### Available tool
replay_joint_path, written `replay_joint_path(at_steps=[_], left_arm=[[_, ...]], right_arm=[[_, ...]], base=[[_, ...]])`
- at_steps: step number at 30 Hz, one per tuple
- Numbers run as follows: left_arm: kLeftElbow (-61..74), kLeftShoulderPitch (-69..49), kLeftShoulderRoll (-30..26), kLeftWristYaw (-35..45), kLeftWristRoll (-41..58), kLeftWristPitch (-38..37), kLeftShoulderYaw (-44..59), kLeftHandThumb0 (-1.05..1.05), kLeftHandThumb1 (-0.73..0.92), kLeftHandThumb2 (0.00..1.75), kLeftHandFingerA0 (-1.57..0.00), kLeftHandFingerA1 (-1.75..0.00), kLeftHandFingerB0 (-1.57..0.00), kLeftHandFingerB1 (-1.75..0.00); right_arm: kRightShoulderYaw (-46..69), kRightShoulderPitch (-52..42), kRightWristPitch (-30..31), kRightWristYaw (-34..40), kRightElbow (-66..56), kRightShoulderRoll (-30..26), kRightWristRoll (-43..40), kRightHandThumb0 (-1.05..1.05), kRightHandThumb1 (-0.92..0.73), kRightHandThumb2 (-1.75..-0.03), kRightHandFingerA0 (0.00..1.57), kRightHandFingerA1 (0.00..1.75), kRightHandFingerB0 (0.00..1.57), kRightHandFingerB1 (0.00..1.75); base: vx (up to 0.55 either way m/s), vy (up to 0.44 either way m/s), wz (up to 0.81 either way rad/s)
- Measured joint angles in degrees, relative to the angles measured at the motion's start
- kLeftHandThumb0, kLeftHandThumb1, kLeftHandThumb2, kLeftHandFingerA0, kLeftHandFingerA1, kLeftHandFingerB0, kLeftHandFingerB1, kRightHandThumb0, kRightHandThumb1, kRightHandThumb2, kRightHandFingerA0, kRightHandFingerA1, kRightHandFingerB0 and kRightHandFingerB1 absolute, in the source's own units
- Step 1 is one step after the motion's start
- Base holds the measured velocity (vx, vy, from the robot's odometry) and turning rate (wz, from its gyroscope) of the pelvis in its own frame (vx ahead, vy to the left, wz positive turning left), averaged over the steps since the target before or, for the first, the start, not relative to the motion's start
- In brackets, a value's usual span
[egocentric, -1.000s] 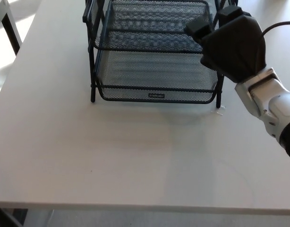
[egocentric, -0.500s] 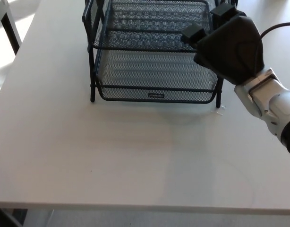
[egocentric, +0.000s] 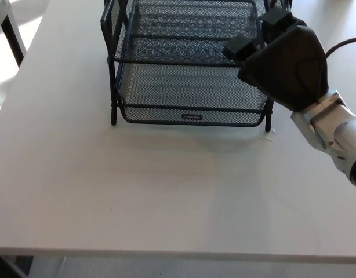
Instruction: The robot uses its right hand to grab the drawer kept on the middle of the desk and pull it out towards the robot
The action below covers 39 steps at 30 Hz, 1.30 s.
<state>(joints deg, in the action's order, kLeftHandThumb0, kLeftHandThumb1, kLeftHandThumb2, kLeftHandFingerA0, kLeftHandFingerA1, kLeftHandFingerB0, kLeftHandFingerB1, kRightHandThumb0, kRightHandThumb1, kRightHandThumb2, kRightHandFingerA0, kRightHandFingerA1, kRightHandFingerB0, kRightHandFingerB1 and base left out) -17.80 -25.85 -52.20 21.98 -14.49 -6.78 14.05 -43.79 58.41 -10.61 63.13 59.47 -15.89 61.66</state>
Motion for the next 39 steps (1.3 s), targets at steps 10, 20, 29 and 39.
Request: replay_joint_path(at_steps=[10, 20, 29, 39], left_arm=[[-1.18, 0.34, -0.32, -0.08, -0.70, -0.44, -0.76, -0.34, 0.74, 0.62, -0.53, -0.92, -0.52, -0.56], [-1.95, 0.54, -1.16, -0.22, -1.19, -2.07, -1.65, -0.37, 0.73, 0.61, -0.57, -0.90, -0.52, -0.53], [-5.45, 1.74, -1.41, -1.51, -2.19, -4.51, -3.30, -0.36, 0.74, 0.62, -0.55, -0.88, -0.52, -0.57], [-5.23, 1.36, -1.21, -1.54, -1.93, -4.81, -2.64, -0.38, 0.79, 0.63, -0.56, -0.90, -0.56, -0.57]], right_arm=[[1.59, -8.85, 0.42, 3.13, -13.60, -4.93, 1.14, -0.55, -0.52, -0.57, 0.84, 1.26, 0.93, 0.60], [5.24, -19.48, 1.16, 3.10, -28.15, -8.44, 1.64, -0.52, -0.52, -0.59, 0.81, 1.27, 0.92, 0.63], [8.49, -25.54, 2.23, 1.80, -35.94, -10.25, 3.09, -0.54, -0.51, -0.58, 0.82, 1.29, 0.93, 0.61], [10.27, -27.48, 2.96, 0.87, -37.73, -10.09, 4.01, -0.55, -0.51, -0.56, 0.88, 1.21, 0.94, 0.63]], base=[[0.00, 0.000, 0.00], [0.00, 0.000, 0.00], [0.00, 0.000, 0.00], [0.00, 0.000, 0.00]])
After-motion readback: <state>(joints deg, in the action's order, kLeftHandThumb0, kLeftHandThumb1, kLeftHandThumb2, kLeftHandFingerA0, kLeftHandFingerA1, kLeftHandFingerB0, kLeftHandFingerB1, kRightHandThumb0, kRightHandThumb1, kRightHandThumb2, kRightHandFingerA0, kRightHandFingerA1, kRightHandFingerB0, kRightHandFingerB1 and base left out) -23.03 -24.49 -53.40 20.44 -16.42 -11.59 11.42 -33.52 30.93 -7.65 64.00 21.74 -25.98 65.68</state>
